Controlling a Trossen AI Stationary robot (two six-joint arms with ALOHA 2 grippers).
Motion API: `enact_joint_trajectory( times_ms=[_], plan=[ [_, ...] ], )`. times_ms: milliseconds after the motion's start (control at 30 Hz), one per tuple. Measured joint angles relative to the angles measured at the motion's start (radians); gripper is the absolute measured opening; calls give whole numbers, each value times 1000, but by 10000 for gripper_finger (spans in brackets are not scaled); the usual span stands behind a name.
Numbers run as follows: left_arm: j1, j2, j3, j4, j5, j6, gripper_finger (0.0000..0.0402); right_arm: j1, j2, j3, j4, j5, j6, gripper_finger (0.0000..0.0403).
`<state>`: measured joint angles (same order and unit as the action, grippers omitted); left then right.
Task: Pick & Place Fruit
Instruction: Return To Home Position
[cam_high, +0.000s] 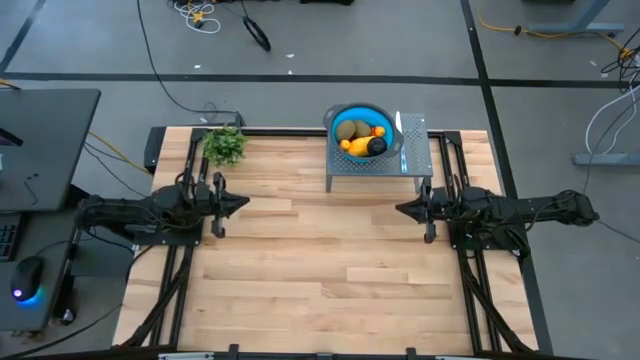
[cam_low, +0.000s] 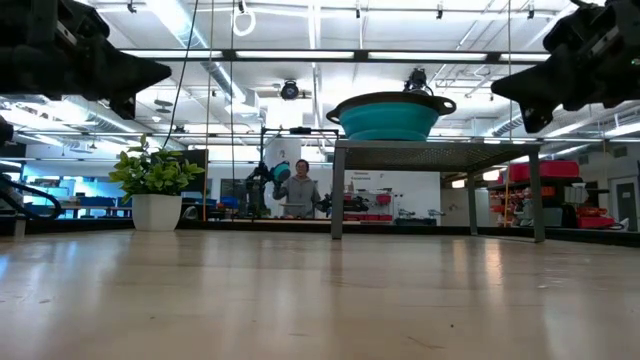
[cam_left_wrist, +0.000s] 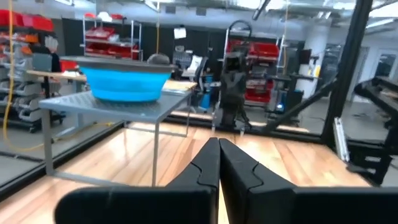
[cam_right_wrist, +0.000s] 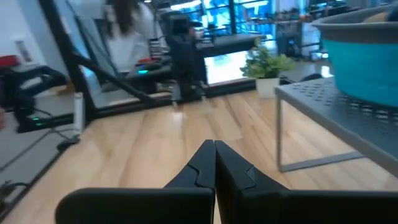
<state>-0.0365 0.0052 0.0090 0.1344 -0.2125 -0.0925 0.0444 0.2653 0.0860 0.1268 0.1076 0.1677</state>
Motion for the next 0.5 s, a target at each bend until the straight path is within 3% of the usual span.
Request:
enact_joint_trajectory(
  times_ms=[500],
  plan=[
    [0, -1, -1, -11, -12, 3, 9, 0, -6, 0, 62, -59, -73, 1]
  ],
)
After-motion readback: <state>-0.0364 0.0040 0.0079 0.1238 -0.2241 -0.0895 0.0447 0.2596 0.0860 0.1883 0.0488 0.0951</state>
